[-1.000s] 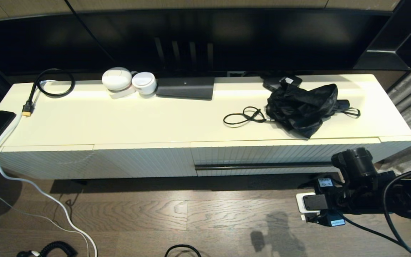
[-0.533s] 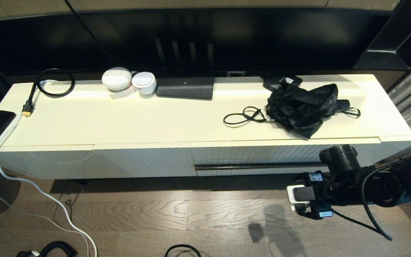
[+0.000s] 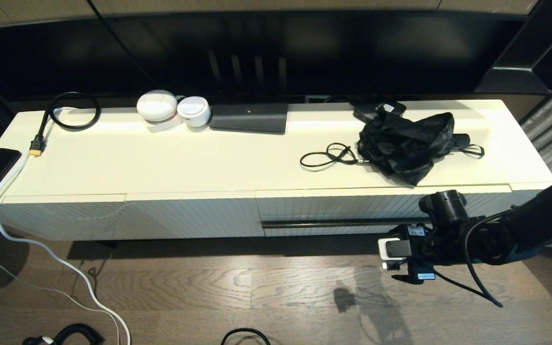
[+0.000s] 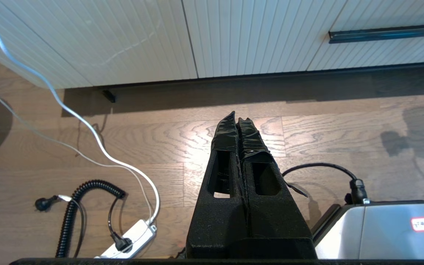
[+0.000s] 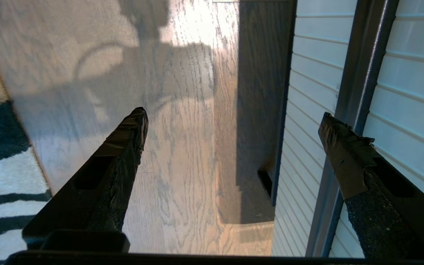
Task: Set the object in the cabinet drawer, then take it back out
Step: Open the drawer
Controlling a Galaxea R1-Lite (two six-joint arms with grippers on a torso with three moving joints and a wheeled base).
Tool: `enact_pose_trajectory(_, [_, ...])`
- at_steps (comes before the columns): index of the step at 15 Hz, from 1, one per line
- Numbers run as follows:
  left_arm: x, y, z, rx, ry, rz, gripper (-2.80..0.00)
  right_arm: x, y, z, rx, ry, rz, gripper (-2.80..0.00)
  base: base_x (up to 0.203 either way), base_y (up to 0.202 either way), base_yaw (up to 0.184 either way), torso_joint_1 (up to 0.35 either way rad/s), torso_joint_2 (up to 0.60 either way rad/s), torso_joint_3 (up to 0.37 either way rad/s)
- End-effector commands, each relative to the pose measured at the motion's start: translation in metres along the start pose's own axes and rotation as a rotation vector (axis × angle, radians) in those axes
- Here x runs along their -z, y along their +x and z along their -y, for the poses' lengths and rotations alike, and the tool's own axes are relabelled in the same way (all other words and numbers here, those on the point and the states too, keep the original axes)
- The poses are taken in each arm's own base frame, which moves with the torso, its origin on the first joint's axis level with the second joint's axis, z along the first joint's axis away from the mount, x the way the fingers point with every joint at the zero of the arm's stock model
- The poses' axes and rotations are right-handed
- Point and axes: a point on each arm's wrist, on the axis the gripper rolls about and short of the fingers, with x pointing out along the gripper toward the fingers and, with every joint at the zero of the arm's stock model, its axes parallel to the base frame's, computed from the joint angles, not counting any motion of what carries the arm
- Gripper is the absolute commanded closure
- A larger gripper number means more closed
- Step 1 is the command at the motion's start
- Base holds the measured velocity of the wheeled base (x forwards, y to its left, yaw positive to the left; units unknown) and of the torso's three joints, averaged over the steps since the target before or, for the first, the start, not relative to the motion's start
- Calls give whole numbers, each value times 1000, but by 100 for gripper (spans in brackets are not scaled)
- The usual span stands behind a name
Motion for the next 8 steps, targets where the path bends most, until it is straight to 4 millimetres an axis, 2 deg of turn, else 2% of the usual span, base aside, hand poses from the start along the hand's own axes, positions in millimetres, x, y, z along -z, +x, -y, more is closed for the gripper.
enact_pose_trajectory(1, [0,0,0,1,0,0,0,2,9,2,-2,-6,-1,-280,0,0,0,0,0,0])
enact_pose_trajectory(8, [0,0,0,1,0,0,0,7,27,13,46,-6,3,-280,0,0,0,0,0,0])
